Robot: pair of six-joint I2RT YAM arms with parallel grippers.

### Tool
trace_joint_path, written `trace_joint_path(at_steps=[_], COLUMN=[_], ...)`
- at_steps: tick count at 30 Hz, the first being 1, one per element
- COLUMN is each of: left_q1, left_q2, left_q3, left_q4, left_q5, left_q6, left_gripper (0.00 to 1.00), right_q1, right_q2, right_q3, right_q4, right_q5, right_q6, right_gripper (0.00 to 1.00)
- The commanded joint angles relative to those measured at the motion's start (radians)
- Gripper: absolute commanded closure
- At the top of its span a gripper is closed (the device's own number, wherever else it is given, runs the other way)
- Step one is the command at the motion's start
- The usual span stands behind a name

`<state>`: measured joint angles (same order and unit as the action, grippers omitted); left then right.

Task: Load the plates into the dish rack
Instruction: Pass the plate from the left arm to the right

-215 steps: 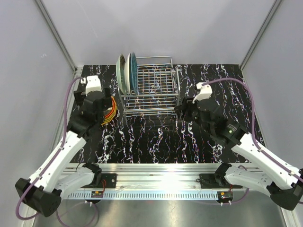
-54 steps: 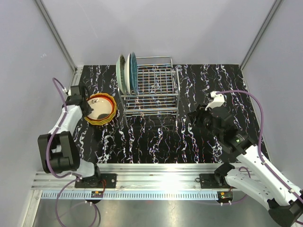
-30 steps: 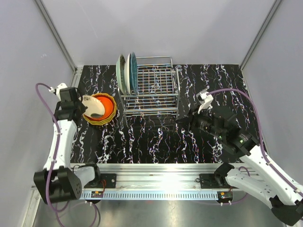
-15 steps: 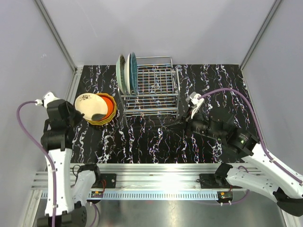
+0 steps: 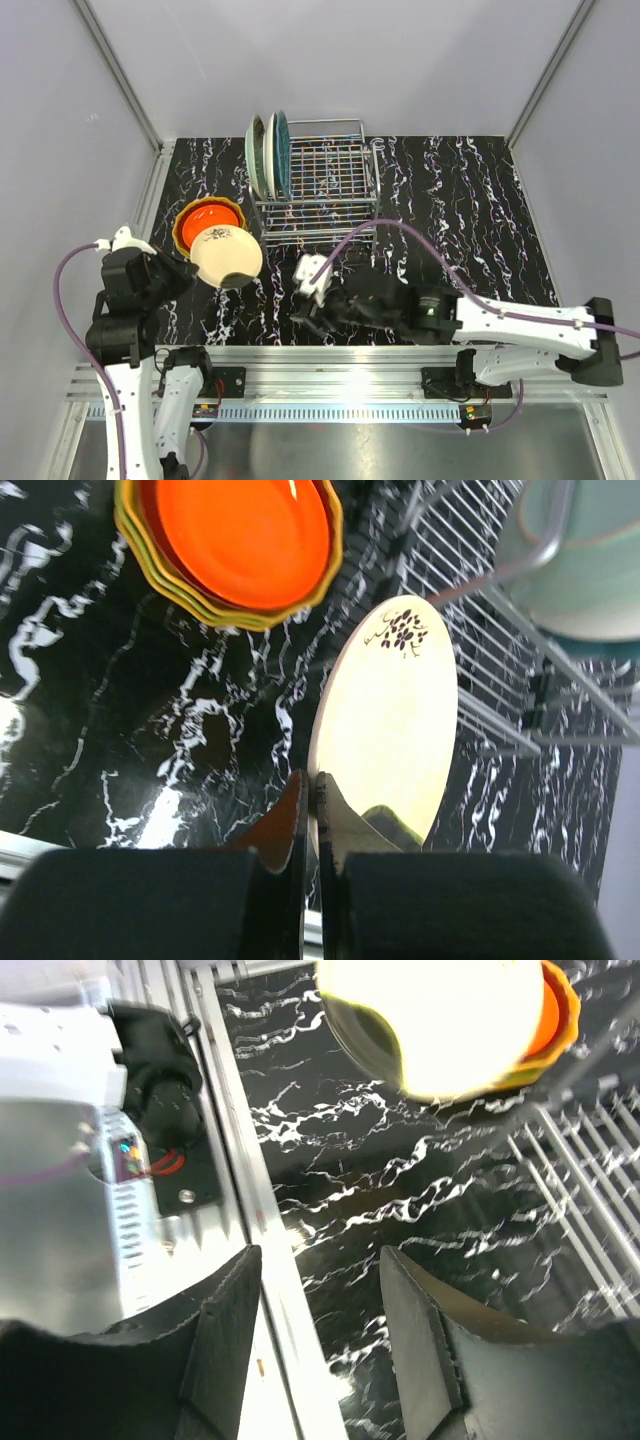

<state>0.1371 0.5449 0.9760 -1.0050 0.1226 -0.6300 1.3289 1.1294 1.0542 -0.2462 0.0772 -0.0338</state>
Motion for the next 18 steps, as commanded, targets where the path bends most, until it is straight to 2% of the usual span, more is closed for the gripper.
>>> trace_joint_path(at_steps=[1,9,15,18], left_q1=[-0.028,-0.056,-0.056,-0.057], left_q2=[-0.039,-0.066,-0.048,-0.046], left_q3=[-0.036,-0.097,-0.096,-0.095], left_q4=[0.023,0.049,0.062,0.071], left_q5=[0.100,0.140,0.204,0.232], left_q6=[-0.016,-0.004,0.013,0.010], left_gripper=[1.00,1.00,1.00,1.00], right_q1=[0.084,0.188,0.191,0.185], right_q2=[0.084,0.349,0.525,0.579], right_q3=[0.035,0.139,0.219,0.233], right_q4=[0.157,0.291,0.311,0.372], right_q5=[0.189,0.390,0.461,0.509], right_q6=[-0.181,-0.350,-0.420,-0.457], right_gripper=[0.41,0.41,0.37,0.37])
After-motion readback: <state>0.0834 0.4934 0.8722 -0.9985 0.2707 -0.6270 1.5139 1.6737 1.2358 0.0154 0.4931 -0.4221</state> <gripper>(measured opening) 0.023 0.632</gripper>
